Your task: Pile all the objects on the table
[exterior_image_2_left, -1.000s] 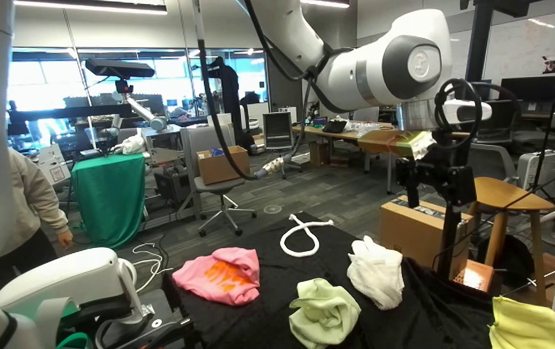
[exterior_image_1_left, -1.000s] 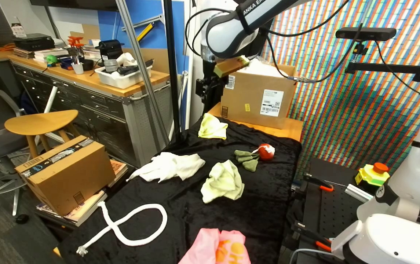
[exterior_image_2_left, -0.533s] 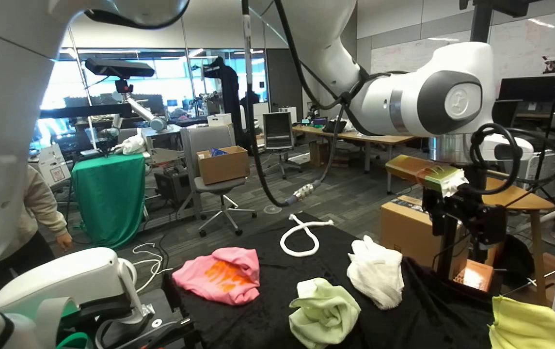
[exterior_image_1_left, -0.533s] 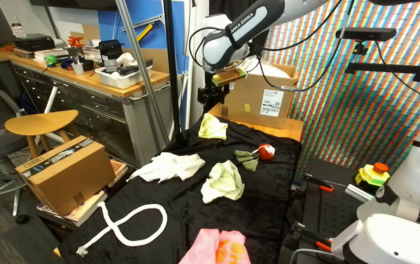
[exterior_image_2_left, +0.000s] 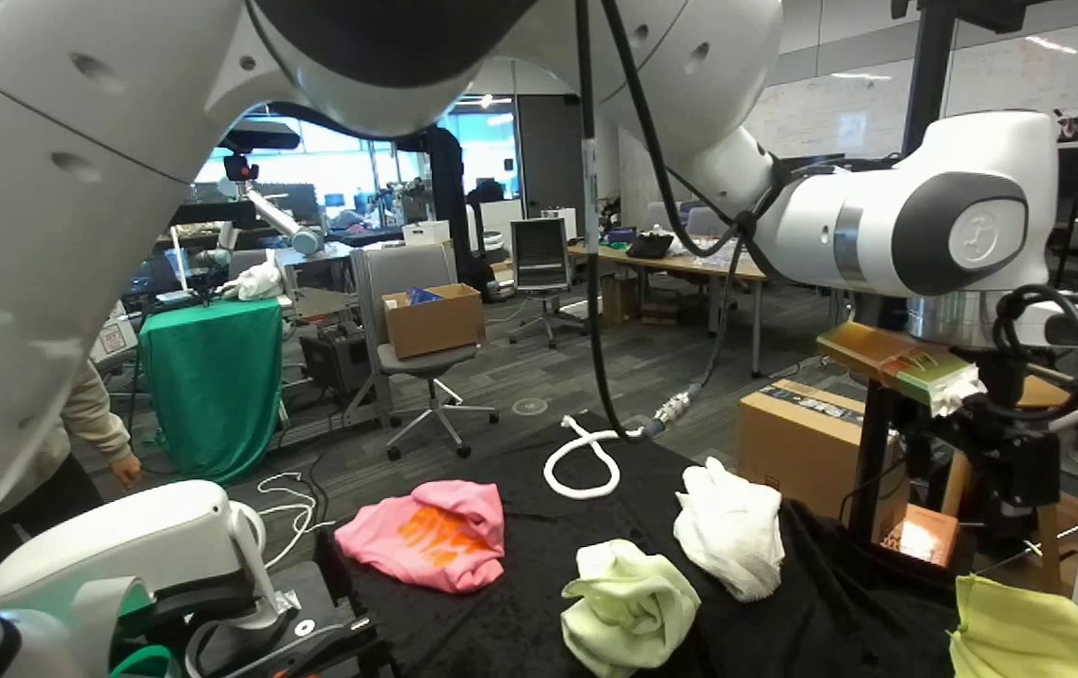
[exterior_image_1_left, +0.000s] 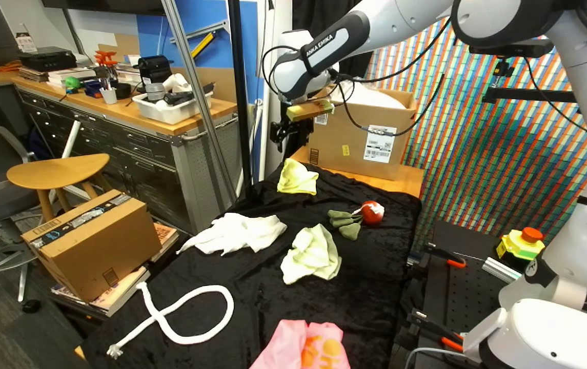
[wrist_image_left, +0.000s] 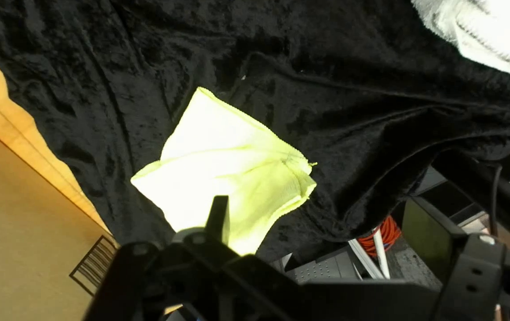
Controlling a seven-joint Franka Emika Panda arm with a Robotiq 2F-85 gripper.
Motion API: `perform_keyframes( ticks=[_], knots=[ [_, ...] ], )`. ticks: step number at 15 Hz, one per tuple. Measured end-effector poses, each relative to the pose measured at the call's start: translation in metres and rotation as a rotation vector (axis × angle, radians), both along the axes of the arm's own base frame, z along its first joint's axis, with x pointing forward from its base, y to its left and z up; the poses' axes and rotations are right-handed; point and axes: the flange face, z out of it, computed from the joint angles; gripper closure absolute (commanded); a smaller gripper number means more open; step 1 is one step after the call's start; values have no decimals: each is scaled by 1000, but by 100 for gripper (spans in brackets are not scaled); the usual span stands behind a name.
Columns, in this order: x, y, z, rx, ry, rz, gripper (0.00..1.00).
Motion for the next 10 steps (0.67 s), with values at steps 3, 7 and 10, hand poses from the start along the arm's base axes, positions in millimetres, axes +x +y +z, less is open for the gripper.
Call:
perform_keyframes(
  ticks=[3, 7, 10],
  knots=[
    [11, -9, -18, -7, 20, -39, 0],
    [23, -16, -44, -8, 52, -65, 0],
    [30, -20, -58, -7, 77, -83, 0]
  ],
)
